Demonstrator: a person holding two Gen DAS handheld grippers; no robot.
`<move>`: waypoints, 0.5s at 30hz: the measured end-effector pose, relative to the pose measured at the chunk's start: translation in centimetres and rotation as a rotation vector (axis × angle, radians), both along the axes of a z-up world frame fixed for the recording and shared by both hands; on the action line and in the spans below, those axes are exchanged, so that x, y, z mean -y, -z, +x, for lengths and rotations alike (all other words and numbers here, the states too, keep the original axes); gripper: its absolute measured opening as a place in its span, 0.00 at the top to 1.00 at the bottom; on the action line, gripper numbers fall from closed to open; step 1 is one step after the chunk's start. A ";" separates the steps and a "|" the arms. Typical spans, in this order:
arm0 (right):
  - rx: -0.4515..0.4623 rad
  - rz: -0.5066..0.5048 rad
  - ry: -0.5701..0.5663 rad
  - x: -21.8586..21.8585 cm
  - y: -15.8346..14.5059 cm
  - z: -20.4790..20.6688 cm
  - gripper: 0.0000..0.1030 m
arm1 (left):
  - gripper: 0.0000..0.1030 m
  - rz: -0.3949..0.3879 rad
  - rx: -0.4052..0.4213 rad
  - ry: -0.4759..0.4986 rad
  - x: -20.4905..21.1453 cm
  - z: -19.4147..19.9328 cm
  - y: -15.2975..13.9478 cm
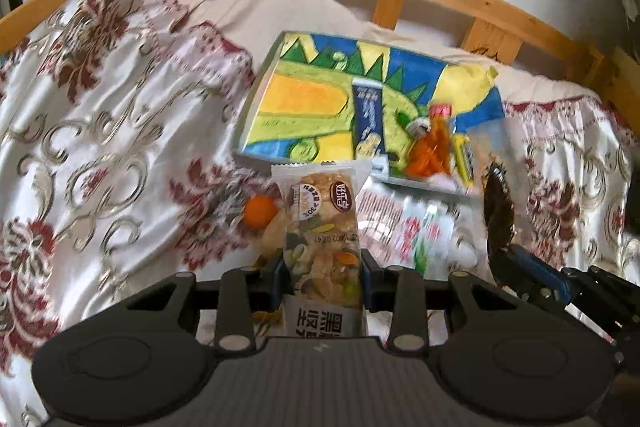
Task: Organize snacks
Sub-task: 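Lift both snacks and carry them over the dinosaur tin tray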
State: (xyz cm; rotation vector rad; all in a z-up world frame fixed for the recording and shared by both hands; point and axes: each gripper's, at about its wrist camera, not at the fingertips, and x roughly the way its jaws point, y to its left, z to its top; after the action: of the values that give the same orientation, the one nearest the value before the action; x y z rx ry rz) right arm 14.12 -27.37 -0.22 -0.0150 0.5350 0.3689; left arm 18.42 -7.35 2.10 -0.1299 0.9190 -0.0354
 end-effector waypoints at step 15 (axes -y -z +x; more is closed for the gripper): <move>0.048 0.115 0.188 6.7 1.8 9.6 0.94 | 0.62 -0.037 0.088 -0.042 5.4 11.9 0.2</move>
State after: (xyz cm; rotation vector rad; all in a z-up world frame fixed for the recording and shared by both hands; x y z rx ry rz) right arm 23.72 -34.10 -1.98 0.1359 0.4631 0.2143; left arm 30.30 -12.75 1.85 -0.1812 0.8277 -0.0190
